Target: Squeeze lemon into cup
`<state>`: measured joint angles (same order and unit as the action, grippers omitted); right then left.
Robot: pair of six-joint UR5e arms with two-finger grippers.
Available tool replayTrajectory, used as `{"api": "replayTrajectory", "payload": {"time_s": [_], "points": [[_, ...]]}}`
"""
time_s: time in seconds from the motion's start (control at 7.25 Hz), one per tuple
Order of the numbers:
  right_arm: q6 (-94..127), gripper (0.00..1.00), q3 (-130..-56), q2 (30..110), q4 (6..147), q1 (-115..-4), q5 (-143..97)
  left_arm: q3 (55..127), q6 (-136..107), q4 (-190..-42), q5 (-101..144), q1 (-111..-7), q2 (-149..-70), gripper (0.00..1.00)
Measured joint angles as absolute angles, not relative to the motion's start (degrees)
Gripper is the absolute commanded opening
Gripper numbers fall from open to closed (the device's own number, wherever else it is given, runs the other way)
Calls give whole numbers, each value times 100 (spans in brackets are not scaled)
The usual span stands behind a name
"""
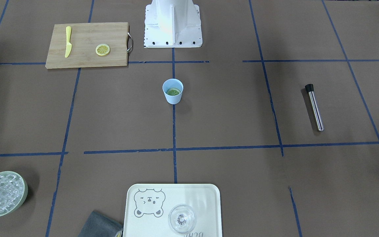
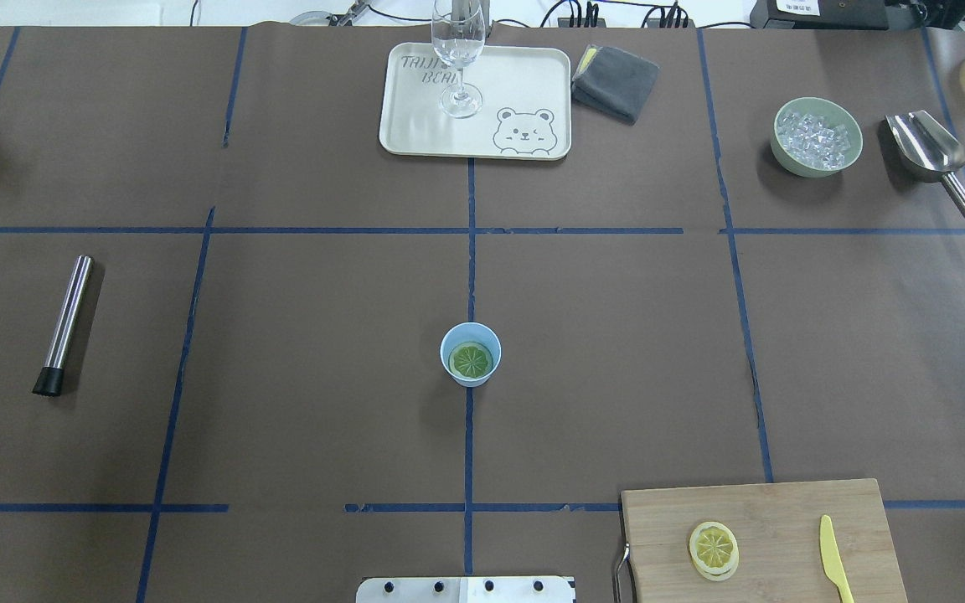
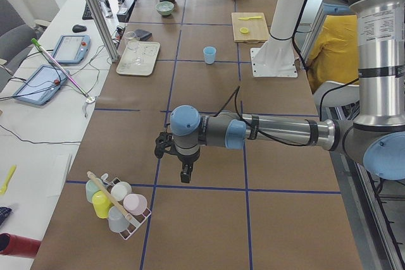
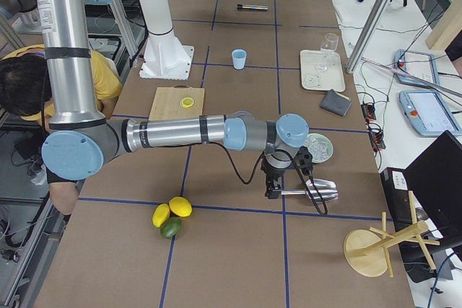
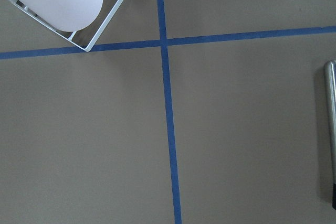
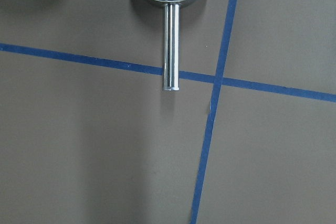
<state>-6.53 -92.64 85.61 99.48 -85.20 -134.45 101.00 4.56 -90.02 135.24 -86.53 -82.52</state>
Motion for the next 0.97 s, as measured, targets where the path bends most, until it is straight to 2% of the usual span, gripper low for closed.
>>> {"api": "replayTrajectory", "payload": {"time_s": [0.97], "points": [[-615,100,-9287,8618,9649,-8517,-13438,9962,817,-8871,13488,-8686,-8255,100]]}}
